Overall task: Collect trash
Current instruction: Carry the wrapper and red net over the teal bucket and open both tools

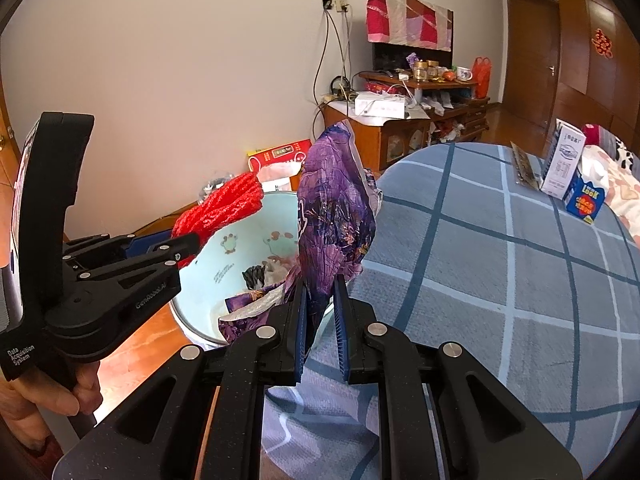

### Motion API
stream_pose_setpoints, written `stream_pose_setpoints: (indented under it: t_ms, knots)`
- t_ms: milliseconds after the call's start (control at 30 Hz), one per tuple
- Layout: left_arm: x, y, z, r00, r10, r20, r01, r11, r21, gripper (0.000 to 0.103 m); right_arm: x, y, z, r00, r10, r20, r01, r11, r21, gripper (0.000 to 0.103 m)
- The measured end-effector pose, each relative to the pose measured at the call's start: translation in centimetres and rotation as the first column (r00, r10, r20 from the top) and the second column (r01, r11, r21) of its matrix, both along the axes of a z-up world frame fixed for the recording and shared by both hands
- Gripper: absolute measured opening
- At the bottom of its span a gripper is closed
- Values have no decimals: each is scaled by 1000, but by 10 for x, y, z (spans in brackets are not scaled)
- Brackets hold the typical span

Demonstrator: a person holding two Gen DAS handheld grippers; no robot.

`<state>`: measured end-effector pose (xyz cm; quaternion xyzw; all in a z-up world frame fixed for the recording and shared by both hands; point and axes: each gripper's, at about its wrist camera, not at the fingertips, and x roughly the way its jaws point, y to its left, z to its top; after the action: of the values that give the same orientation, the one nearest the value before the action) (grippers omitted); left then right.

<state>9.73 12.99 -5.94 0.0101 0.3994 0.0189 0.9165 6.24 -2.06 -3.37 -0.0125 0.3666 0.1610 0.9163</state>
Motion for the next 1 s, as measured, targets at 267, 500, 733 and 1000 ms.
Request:
stream_pose_setpoints:
  t_ms: [267, 500, 733, 1000]
  knots:
    - [14, 3, -3, 1000, 26, -10, -26, 1000, -8, 19, 15, 6, -1, 1000, 2, -4, -2, 1000, 7, 14]
    - [26, 6, -10, 998, 49, -28, -50, 999, -19, 20, 32, 13, -6, 1000, 16, -19, -16, 1000, -5, 14]
    - [40, 11, -20, 996, 69, -53, -71, 997, -27, 20, 47, 21, -17, 998, 33, -44, -34, 999, -29, 14]
    - [54, 12, -38, 991, 85, -105, -89, 995, -34, 20, 62, 29, -36, 995, 41, -91, -47, 997, -55, 14]
